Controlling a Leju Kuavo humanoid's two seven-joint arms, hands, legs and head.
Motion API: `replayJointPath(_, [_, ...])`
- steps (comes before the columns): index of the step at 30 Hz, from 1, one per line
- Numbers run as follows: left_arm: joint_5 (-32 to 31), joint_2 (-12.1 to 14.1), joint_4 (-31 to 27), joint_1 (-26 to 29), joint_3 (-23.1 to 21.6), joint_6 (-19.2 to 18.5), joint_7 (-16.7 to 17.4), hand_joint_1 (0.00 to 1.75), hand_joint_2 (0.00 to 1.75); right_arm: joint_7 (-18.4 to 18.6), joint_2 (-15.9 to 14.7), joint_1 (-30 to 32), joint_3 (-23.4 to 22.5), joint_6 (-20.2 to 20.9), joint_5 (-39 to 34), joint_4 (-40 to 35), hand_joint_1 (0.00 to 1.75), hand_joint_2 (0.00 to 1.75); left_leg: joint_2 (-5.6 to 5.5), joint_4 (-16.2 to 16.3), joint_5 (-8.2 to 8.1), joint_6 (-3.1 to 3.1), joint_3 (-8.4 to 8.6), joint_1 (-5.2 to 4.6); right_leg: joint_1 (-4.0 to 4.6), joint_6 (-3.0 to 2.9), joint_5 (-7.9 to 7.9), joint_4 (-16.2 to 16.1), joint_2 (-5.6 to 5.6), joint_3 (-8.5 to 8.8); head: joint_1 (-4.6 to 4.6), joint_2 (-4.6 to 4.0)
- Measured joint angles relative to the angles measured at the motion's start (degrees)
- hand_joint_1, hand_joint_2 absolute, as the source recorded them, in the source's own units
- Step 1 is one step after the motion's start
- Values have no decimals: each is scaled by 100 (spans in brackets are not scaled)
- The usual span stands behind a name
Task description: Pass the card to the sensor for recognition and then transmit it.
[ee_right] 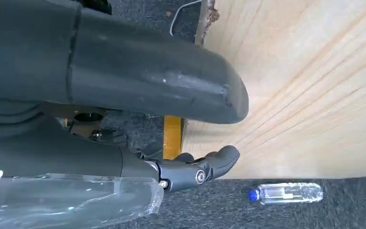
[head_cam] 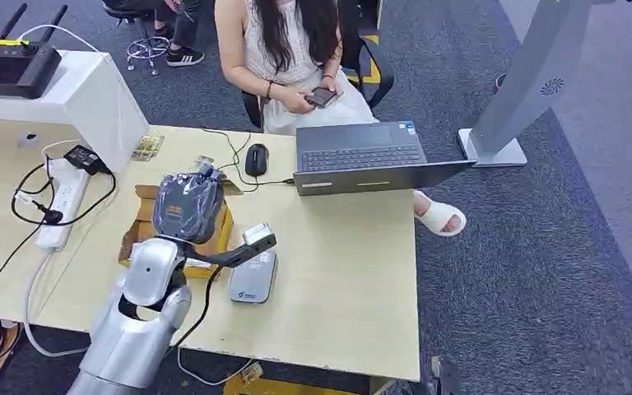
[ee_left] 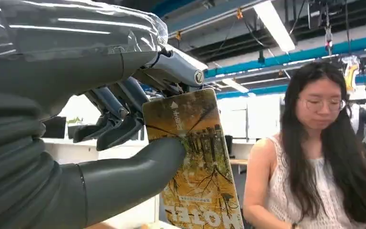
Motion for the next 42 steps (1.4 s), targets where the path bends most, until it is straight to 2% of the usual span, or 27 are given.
replayJointPath(4, [9, -46, 61, 46, -55, -413, 181, 175, 175, 37, 0, 15, 15, -31, -59, -17, 0, 0, 1, 0, 0, 0, -1, -1, -1, 0, 0, 0, 1, 0, -2, 0])
replayJointPath(7, [42, -63, 173, 120, -127, -534, 295, 175, 175, 57, 0, 24, 22, -66, -83, -31, 0, 0, 1, 0, 0, 0, -1, -1, -1, 0, 0, -1, 1, 0, -2, 0])
replayJointPath(18, [125, -66, 507, 203, -219, -636, 354, 175, 175, 92, 0, 49, 96, -72, -96, -57, 0, 0, 1, 0, 0, 0, -1, -1, -1, 0, 0, -1, 0, 0, -2, 0])
replayJointPath(42, [55, -68, 1246, 262, -547, -912, 243, 175, 175, 175, 4, 46, 258, -74, -151, -59, 0, 0, 1, 0, 0, 0, -1, -1, -1, 0, 0, 0, 0, 0, 0, 0])
